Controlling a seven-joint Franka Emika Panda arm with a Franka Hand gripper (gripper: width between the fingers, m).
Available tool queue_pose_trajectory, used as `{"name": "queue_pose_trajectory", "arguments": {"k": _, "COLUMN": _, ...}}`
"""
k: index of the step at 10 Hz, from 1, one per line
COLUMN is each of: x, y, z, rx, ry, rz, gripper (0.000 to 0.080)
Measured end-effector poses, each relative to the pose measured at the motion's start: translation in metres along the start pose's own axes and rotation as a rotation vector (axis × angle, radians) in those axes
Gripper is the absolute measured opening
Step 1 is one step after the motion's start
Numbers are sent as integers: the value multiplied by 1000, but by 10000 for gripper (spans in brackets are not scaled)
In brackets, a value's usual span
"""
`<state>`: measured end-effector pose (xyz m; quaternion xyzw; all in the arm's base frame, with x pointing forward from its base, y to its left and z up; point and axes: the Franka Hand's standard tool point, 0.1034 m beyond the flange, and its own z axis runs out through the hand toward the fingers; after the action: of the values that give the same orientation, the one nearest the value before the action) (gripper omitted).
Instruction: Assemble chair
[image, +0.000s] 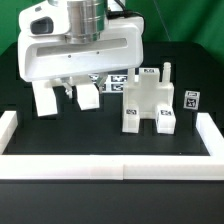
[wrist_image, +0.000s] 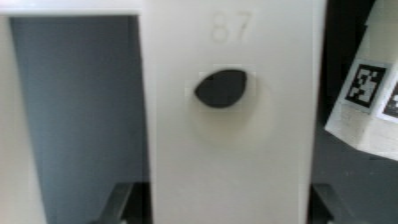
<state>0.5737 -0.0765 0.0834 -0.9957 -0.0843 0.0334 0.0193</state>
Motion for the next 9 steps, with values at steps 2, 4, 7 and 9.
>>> {"name": "queue_pose_trajectory", "arguments": {"k": 2, "x": -7, "y": -28, "z": -16, "rx": -4, "ry": 6, "rz": 95, "gripper": 288}}
{"name": "queue_pose_trajectory", "arguments": {"k": 4, "x": -4, "y": -57, "z": -32, "rx": 7, "ry": 4, "rz": 165, "gripper": 288}}
{"name": "queue_pose_trajectory", "arguments": {"k": 7, "x": 12, "y": -87, "z": -51, "rx": 13, "ry": 18, "rz": 199, "gripper": 288}}
{"name": "queue_pose_trajectory", "arguments": {"k": 9, "x": 10, "y": -84, "z": -48, "rx": 12, "ry": 13, "rz": 200, "gripper": 288}}
